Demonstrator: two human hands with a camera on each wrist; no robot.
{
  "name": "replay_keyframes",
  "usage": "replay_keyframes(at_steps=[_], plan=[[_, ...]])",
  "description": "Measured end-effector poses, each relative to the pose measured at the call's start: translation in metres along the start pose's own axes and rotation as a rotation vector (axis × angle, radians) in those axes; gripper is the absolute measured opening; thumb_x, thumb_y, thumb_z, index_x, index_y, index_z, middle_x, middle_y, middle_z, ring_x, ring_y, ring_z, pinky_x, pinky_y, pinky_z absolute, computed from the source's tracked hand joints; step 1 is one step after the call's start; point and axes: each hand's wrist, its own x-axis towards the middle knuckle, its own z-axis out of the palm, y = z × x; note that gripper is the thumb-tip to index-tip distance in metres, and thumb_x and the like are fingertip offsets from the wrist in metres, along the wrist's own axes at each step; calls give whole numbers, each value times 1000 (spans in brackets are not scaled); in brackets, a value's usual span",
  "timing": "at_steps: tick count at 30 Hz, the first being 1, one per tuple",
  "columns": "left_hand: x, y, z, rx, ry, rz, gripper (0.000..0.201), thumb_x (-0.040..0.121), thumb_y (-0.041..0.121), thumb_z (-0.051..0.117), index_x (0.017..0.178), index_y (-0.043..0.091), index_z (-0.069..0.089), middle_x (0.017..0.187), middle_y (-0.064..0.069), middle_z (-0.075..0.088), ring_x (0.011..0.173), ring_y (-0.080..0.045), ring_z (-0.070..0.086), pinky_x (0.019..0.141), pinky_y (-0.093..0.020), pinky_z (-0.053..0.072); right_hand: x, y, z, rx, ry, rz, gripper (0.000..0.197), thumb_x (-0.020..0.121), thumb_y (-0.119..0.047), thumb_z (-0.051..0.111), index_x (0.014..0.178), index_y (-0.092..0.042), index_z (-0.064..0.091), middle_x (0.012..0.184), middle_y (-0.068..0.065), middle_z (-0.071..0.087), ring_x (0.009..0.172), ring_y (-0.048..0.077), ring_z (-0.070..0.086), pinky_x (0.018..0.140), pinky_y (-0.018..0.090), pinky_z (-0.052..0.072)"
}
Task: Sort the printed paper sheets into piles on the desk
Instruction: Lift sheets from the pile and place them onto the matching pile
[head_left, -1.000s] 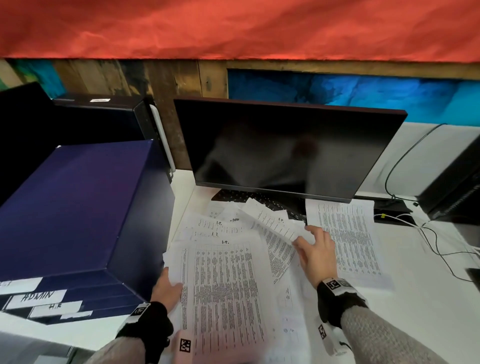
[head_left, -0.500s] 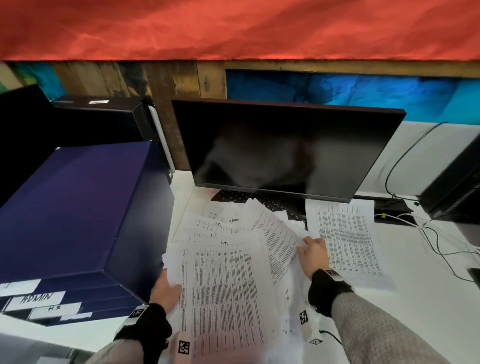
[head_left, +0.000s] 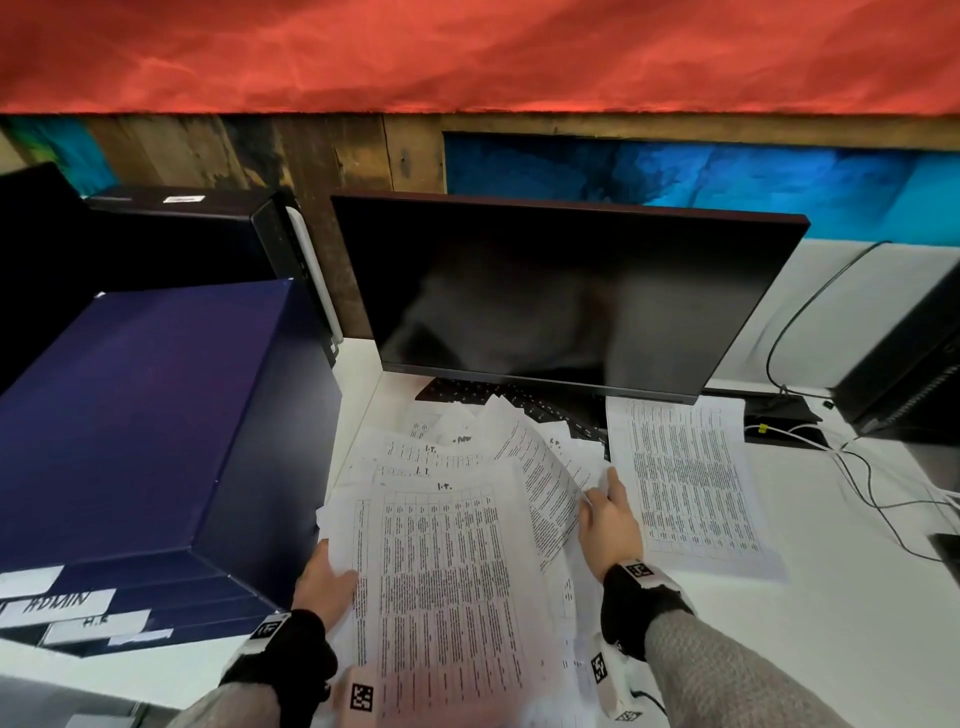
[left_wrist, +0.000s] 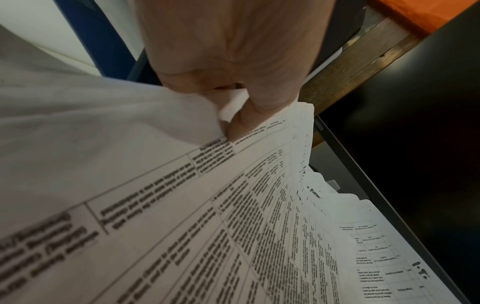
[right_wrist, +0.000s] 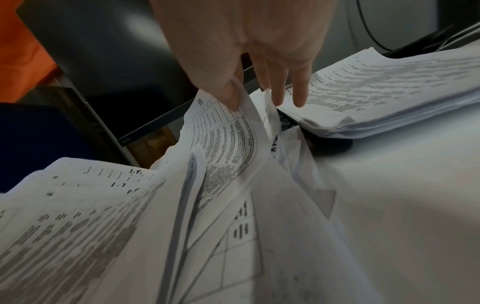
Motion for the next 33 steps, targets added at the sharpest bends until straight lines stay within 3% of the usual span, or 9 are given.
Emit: replay_keyframes(at_steps=[5,7,10,13,15,17,19,28,33], plan=[[0,3,0,-18,1,7,39,82,-1,55,118,14,51,108,-8,64,101,-28,59,92,-40,47,-8,-2,2,-95,87,-75,17,87,-13,64,100,-4,69,136,16,53,112,39,57,91,54,46],[0,3,0,-17,-2,13,38,81,0,55,117,14,52,108,-8,65,101,-29,59,93,-41,47,-7,0,3,-147,99,-103,25,85,-14,65,109,-6,68,133,14,56,117,38,56,97,58,42],[2,2,-1,-6,-5,17,40,81,2,56,118,15,51,108,-6,65,101,-28,59,92,-40,47,-4,1,-2,-160,54,-87,31,96,-21,46,123,-10,59,144,8,43,132,26,42,113,49,20],[3,1,-1,6,-3,19,41,81,2,56,119,15,51,108,-7,65,101,-28,59,93,-41,47,-1,0,-6,-164,25,-161,26,93,-11,49,115,-9,63,124,8,56,118,26,52,115,45,18],[3,2,-1,14,3,20,41,81,2,56,120,14,51,109,-8,65,102,-29,59,92,-39,47,-1,-2,-5,-135,45,-258,24,85,-2,58,107,-5,67,103,10,64,100,30,61,109,43,32],[2,2,-1,13,6,19,41,82,2,56,121,14,51,109,-7,65,102,-28,58,90,-37,46,-6,-6,-6,-57,56,-321,22,79,1,66,100,-3,69,91,8,64,86,27,60,85,34,49],[2,3,-1,12,9,21,41,83,2,56,122,15,51,109,-7,65,101,-28,58,89,-35,45,-13,-10,-6,-2,40,-365,16,76,1,71,91,-5,71,85,6,62,77,22,58,66,23,47],[-2,10,1,-17,17,25,35,85,-2,54,117,11,52,108,-7,64,97,-25,57,87,-31,43,-24,-25,-2,148,69,-271,11,84,-1,63,94,4,67,104,3,39,77,16,51,79,30,55],[-5,15,0,-20,10,30,36,85,-1,54,117,13,51,104,-3,62,97,-24,56,88,-32,44,-5,-24,-12,227,15,-19,18,91,-8,58,92,2,72,131,7,41,97,20,55,88,19,37]])
